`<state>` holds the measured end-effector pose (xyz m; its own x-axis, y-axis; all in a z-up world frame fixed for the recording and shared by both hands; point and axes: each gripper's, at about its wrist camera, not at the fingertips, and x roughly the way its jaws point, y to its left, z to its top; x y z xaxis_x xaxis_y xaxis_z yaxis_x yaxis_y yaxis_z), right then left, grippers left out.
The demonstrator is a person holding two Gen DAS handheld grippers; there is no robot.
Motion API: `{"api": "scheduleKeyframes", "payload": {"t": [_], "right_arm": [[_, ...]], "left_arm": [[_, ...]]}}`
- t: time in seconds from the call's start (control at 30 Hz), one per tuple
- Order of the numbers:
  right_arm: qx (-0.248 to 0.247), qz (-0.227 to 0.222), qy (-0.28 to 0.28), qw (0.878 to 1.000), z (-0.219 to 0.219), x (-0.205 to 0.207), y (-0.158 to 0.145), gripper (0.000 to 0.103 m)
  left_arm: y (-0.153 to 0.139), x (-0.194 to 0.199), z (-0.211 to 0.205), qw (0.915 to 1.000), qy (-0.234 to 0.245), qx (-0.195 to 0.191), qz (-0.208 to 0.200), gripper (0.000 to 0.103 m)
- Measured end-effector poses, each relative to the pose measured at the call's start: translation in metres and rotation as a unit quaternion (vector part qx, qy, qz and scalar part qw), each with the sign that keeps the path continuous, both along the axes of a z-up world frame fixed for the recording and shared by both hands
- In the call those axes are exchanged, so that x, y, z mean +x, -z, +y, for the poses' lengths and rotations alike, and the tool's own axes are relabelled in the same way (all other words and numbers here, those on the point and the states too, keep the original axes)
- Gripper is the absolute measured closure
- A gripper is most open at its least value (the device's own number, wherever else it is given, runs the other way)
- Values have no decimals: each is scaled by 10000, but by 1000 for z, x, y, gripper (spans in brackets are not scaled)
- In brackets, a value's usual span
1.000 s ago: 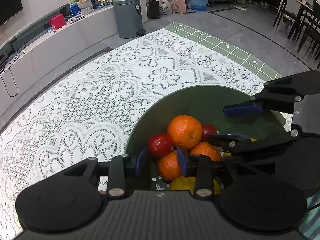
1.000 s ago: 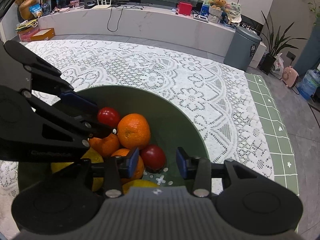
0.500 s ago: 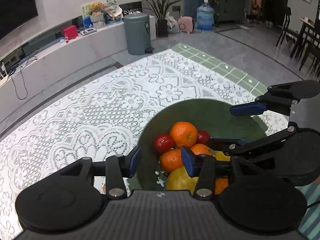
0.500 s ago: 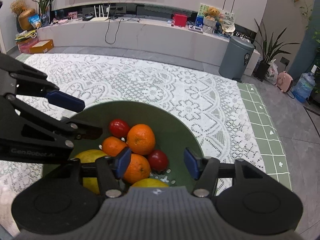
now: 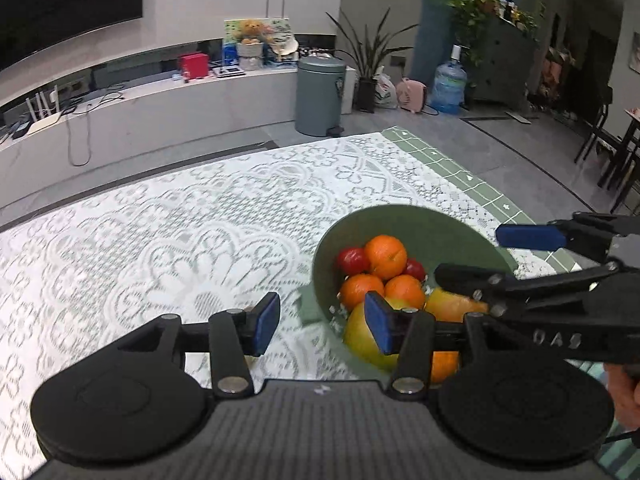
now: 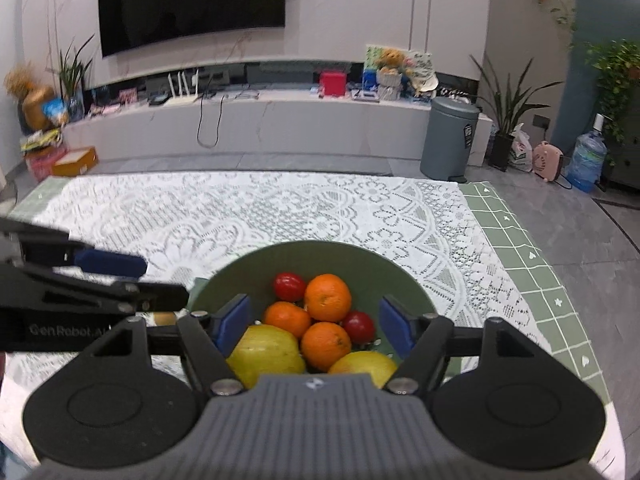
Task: Organize fruits
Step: 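Lift both tools out of the colander toward the kiwis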
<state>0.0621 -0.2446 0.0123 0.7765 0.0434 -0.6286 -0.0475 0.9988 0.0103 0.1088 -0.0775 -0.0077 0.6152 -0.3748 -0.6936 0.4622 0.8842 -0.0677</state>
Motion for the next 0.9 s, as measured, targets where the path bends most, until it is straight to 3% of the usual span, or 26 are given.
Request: {"api": "scheduleKeyframes", "payload": {"t": [0.37,0.9], "right_arm": [[141,-321,64,9994,44,-32,9,34],[-334,-312,-522,9976,110,-39,47,33]], "left_arm": [[13,-28,44,9984,-555,101,-37,45],[32,-35,95,9941,-1064,10,215,45]]}}
